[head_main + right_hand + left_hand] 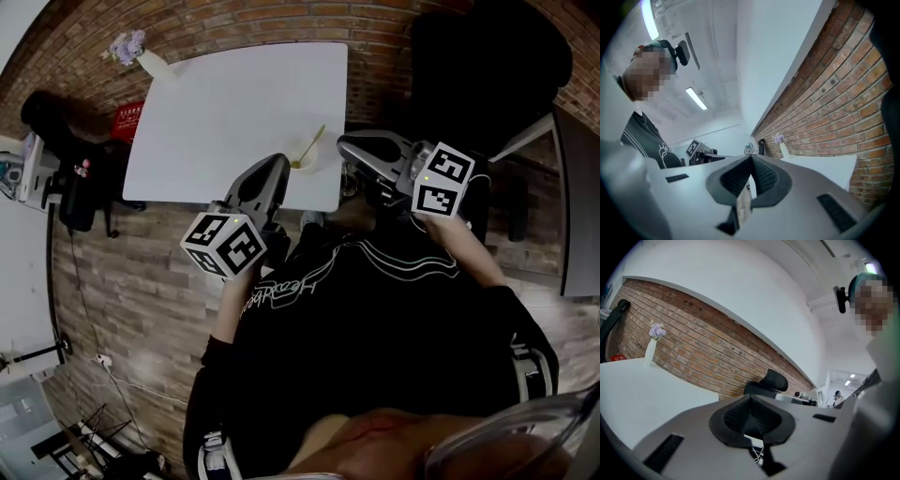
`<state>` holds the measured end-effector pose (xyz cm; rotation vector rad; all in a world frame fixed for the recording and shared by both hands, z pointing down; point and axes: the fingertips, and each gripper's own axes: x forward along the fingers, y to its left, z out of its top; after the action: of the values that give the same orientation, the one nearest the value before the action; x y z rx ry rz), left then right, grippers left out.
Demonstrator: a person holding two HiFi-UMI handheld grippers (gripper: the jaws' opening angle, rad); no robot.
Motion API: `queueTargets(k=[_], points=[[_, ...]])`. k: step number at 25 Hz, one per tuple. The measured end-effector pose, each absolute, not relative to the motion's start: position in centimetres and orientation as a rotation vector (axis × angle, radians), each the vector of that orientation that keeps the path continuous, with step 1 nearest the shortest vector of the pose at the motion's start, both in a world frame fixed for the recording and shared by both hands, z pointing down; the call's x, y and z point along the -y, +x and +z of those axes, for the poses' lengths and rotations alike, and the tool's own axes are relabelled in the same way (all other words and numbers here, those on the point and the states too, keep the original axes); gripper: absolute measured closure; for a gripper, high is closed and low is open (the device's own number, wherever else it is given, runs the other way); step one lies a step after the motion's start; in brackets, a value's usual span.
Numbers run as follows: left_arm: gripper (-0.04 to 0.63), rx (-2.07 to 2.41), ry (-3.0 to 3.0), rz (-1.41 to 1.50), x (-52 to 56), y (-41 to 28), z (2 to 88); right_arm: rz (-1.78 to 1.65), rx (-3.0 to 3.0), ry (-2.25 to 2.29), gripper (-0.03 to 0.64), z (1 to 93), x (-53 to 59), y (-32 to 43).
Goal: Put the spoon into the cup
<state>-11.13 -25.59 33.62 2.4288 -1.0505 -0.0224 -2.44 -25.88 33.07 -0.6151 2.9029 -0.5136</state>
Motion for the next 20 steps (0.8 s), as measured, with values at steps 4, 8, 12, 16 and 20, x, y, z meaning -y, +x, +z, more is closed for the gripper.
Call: queueTargets(k=[4, 8, 12, 16, 20], points=[[0.591, 1.037, 2.456, -0.008, 25.2, -10.5, 33.4, -0.495, -2.91, -0.645, 0.62, 33.3, 25.8, -2.3], [0.591, 1.026, 2.479, 0.011, 25.2, -10.2, 33.4, -0.535, -2.891, -0.663, 0.62, 33.6, 26.4, -2.0], [0.591, 1.024, 2.472, 0.005, 25.6, -10.7, 33.6, -0.543, -2.893, -0.668, 0.62, 33.8, 26.7, -2.4], [0.591, 1.026, 2.457, -0.003, 26.1, -11.5, 34.0, -0.563, -2.895, -0.676, 0.62, 34.3, 27.0, -2.9], [0.591, 1.018, 2.443, -0.009, 26.3, -11.6, 34.5, -0.592, -2.898, -0.691, 0.62, 35.0, 27.2, -2.9]])
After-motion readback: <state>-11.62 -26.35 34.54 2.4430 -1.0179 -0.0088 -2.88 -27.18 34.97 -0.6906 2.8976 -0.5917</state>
